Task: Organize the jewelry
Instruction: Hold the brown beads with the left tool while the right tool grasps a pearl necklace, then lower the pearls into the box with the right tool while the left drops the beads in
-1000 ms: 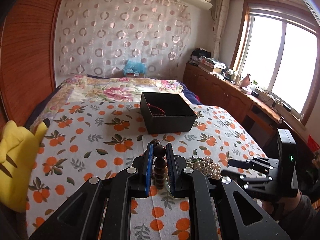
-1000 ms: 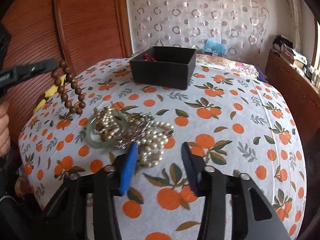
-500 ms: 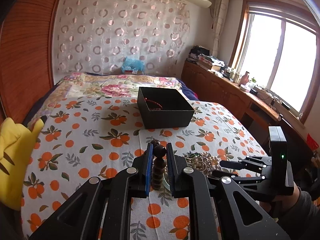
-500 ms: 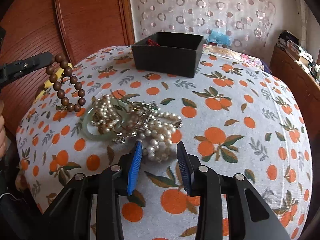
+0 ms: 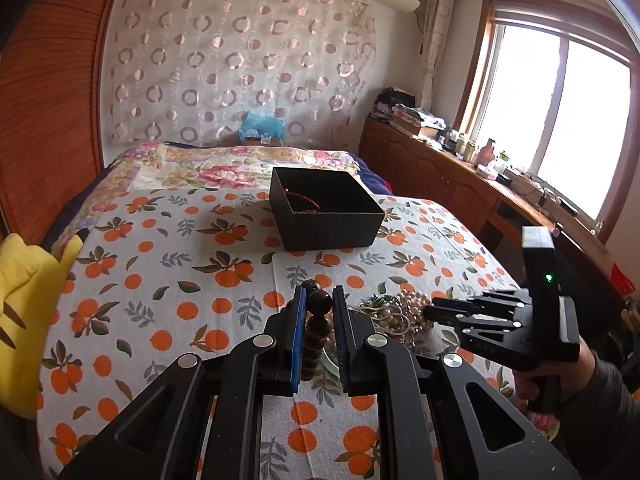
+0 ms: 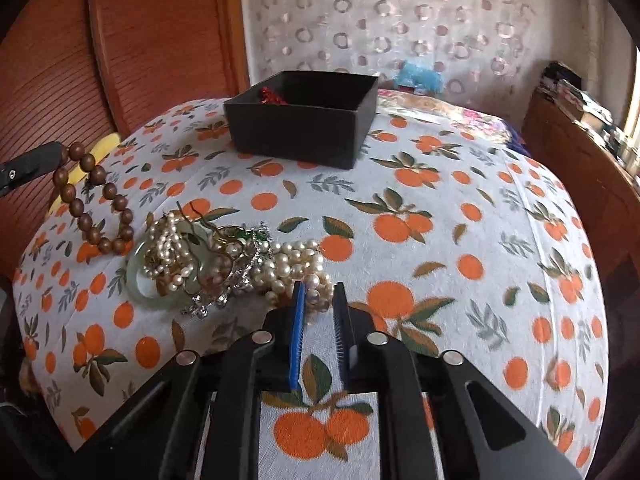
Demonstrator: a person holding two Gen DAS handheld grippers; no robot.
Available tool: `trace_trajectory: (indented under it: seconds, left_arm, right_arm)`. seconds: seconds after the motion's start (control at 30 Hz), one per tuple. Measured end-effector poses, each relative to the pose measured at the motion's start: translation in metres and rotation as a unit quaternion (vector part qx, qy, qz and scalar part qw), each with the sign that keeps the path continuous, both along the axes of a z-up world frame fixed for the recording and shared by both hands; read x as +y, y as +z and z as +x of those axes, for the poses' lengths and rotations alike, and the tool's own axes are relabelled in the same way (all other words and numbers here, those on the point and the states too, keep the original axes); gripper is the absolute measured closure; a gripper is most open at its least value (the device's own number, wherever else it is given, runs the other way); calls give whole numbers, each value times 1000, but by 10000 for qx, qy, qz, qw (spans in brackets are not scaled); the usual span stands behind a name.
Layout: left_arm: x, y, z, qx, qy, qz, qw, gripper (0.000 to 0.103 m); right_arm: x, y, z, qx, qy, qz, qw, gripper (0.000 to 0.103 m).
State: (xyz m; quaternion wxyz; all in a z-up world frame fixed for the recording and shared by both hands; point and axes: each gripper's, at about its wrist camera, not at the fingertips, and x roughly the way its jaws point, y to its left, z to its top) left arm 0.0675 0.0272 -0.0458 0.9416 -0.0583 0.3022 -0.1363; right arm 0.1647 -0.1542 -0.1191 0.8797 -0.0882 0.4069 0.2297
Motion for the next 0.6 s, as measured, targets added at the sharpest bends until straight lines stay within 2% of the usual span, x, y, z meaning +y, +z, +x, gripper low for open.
trace_trajectory:
  seconds: [0.13, 0.6]
  left_arm:
    - [-3, 0, -1, -19, -24, 15, 10000, 91]
    - [1, 32, -1, -347, 13, 44, 9994, 91]
  right_arm:
    - [0, 8, 1, -72, 140, -139, 9998, 95]
    - [-8, 100, -15, -1086, 183, 39, 9939, 95]
